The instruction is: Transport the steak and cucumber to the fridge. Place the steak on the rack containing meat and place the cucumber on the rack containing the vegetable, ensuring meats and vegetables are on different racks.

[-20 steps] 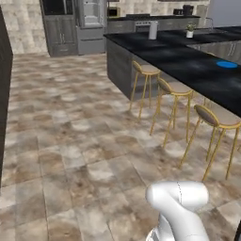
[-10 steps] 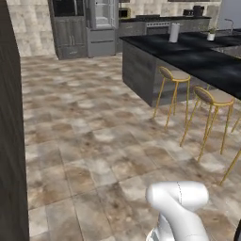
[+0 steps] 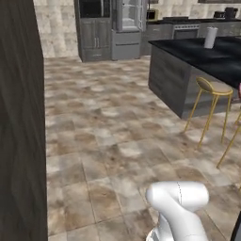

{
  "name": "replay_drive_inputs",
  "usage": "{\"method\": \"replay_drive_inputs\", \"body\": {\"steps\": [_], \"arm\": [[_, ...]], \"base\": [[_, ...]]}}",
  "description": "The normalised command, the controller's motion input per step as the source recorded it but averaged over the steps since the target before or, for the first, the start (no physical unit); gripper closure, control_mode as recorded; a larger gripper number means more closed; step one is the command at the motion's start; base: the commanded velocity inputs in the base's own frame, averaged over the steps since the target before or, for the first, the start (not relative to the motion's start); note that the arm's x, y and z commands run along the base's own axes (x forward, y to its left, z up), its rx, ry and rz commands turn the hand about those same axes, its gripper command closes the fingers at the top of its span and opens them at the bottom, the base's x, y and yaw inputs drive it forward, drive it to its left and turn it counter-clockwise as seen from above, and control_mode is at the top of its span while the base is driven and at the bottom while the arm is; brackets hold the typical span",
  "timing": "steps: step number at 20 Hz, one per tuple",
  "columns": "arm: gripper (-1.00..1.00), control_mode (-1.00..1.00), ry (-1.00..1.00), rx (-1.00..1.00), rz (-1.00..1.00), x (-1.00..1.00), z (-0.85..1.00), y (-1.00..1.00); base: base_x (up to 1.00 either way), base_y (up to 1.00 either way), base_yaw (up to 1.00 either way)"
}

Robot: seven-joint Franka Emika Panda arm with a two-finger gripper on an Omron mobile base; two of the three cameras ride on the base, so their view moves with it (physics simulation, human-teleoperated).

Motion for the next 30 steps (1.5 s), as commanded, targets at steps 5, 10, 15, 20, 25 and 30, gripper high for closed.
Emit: {"method": "replay_drive_inputs", "body": {"steps": [5,10,15,20,25,30], "arm": [[1.0,1.0,0.0,0.0,0.0,0.0,0.0,0.0],[1.0,1.0,0.0,0.0,0.0,0.0,0.0,0.0],[1.0,1.0,0.0,0.0,0.0,0.0,0.0,0.0],[1.0,1.0,0.0,0.0,0.0,0.0,0.0,0.0],[1.0,1.0,0.0,0.0,0.0,0.0,0.0,0.0],[1.0,1.0,0.0,0.0,0.0,0.0,0.0,0.0]], "base": [[1.0,-0.34,0.25],[1.0,-0.45,0.33],[1.0,-0.5,0.29],[1.0,-0.55,0.01],[1.0,-0.83,0.0],[1.0,-0.65,0.0]]}}
